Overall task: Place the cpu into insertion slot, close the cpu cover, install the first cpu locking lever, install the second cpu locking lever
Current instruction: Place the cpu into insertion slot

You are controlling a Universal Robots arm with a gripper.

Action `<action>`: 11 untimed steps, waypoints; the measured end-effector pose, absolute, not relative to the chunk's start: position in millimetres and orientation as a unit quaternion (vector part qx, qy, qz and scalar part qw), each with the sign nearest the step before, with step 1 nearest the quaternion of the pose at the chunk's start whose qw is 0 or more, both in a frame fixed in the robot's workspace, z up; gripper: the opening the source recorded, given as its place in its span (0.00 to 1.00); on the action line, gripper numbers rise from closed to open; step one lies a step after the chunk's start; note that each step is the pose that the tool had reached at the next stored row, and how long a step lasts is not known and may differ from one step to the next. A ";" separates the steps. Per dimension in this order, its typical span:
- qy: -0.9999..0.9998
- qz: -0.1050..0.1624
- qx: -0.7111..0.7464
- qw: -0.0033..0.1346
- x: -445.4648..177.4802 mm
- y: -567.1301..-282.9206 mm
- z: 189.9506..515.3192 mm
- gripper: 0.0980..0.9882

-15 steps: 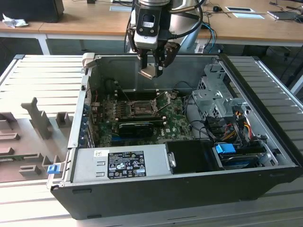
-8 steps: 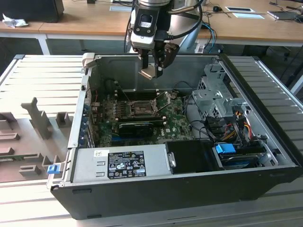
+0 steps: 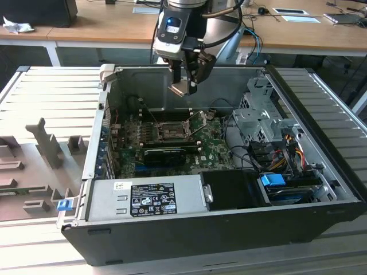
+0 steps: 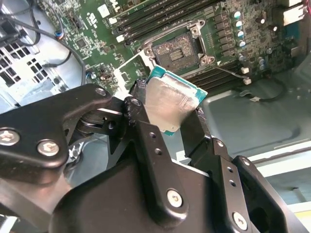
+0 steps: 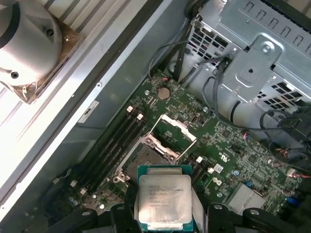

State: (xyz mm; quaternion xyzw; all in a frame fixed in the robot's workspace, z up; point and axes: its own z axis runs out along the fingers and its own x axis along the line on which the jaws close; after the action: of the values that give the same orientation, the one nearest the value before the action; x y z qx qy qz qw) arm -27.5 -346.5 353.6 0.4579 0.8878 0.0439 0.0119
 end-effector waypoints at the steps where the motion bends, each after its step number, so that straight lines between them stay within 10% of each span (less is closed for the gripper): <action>1: 0.885 0.044 0.464 0.012 -27.5 -346.5 353.5 0.48; 11: 0.849 0.043 0.526 0.015 -27.6 -346.5 352.6 0.48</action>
State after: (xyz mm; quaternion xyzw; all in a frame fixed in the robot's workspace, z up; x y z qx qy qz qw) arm -27.6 -346.5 352.6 0.5263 0.8491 0.0428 0.0153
